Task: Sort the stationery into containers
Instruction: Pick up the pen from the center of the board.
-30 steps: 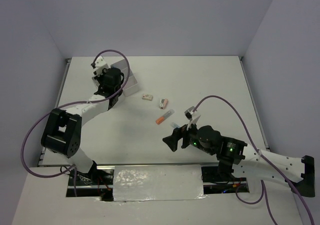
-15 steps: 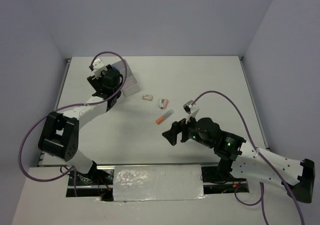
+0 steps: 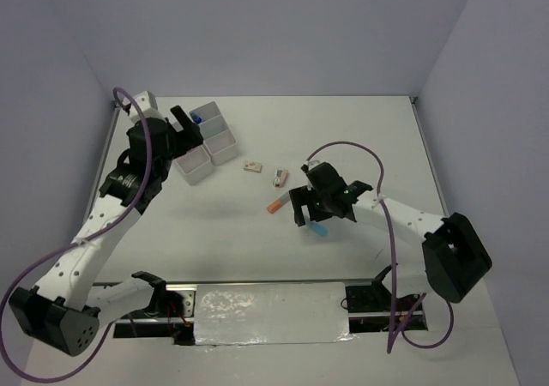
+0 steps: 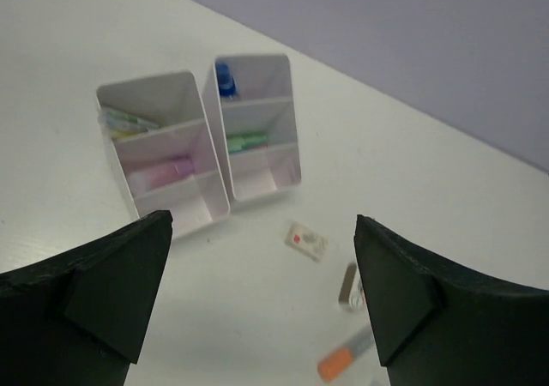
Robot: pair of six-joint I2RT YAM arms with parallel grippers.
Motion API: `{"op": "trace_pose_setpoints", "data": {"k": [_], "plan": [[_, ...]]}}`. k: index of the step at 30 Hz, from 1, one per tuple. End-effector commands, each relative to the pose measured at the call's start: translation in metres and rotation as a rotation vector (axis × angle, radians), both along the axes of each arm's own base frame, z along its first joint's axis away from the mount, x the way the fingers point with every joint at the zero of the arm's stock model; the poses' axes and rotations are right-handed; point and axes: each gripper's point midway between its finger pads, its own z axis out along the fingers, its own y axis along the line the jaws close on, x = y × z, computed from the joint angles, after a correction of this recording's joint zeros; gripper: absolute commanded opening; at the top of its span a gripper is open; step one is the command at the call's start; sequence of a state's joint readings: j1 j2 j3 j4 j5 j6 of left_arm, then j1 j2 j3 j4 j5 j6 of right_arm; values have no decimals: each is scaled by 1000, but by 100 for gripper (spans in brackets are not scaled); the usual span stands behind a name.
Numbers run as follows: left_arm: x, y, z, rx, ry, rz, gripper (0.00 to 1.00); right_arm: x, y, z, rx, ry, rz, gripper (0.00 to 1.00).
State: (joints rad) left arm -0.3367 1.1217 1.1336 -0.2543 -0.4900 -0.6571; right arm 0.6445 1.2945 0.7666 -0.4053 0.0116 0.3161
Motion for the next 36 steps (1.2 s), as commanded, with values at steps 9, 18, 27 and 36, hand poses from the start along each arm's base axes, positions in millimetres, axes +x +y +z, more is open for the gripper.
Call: {"op": "trace_pose_setpoints", "data": {"k": [9,18,27,36], "plan": [[-100,-20,-48,14,165,-316,99,-26,-19,-66,-252,274,38,68],[-114,-31,-29,-11,123,-405,99,-50,0,-79,-295,308,82,0],[-128,-105,-33,-319,87,-730,99,-65,86,20,92,13,297,0],[-131,-124,-45,-450,99,-796,99,-82,163,115,475,-242,421,0]]}}
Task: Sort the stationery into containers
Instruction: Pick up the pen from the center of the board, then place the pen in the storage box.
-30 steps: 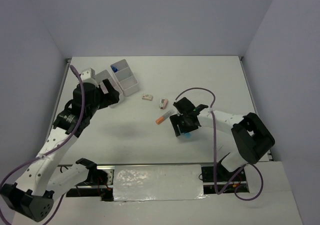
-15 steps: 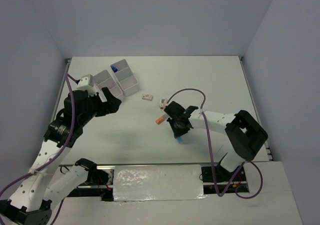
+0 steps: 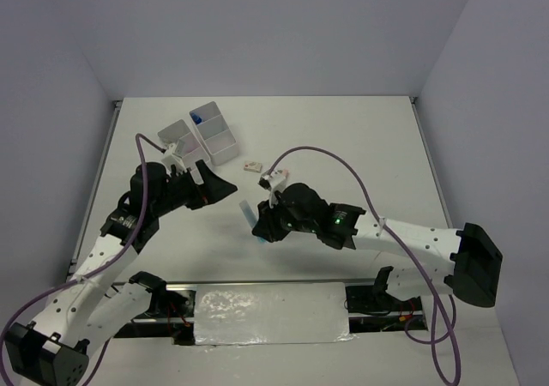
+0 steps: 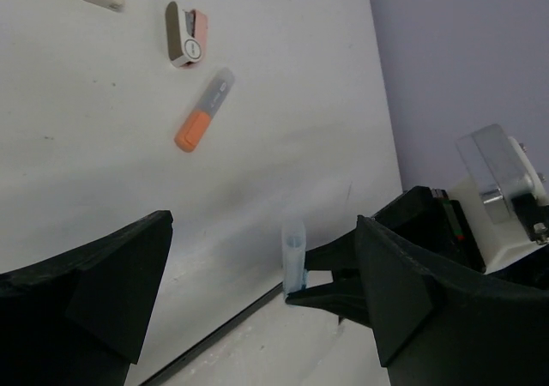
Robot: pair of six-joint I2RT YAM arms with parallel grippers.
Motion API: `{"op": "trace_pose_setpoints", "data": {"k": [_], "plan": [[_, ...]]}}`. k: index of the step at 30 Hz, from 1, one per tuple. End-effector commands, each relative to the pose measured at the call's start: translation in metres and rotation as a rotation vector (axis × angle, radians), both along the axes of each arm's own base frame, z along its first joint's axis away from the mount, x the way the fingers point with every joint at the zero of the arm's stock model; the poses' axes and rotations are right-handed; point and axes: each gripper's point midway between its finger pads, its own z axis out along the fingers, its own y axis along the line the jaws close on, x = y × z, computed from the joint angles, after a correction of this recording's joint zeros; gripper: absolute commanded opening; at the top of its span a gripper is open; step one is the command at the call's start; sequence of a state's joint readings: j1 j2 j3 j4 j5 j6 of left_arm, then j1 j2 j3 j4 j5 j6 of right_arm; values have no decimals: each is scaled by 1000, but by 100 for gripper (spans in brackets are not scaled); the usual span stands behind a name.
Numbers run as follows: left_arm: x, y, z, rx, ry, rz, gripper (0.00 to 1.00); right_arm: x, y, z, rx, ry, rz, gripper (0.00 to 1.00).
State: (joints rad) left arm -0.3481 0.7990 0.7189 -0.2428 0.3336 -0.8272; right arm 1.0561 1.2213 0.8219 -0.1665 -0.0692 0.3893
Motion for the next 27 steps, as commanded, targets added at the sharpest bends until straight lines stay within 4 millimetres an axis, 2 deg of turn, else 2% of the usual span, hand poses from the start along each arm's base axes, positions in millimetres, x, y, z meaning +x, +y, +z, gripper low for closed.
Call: {"op": "trace_pose_setpoints", "data": {"k": [1,3,4,6,10,14,22,24,25,26,27], "plan": [[-2,-12,30,-100,-86,-50,98,-1,30,42,168,-73,18,0],[-3,-16,32,-123,-98,-71,97,-7,42,47,165,-92,56,0],[-4,-17,30,-128,-94,-81,96,-6,49,61,179,-104,61,0],[-6,-20,27,-133,-85,-97,91,-3,55,64,160,-117,48,0],[-5,-17,18,-106,-70,-85,84,5,56,71,160,-139,-5,0],[-6,-18,10,-99,-56,-95,76,18,53,65,113,-148,-71,0],[-4,-21,16,-101,-72,-109,37,28,62,66,66,-170,-76,0],[-2,-20,19,-86,-83,-106,22,29,65,67,59,-180,-70,0],[-1,-18,24,-76,-95,-98,8,30,67,65,54,-182,-68,0],[1,-16,25,-61,-101,-85,2,32,67,64,57,-185,-70,3],[6,-9,21,-22,-100,-43,0,32,68,64,62,-189,-61,23]]}}
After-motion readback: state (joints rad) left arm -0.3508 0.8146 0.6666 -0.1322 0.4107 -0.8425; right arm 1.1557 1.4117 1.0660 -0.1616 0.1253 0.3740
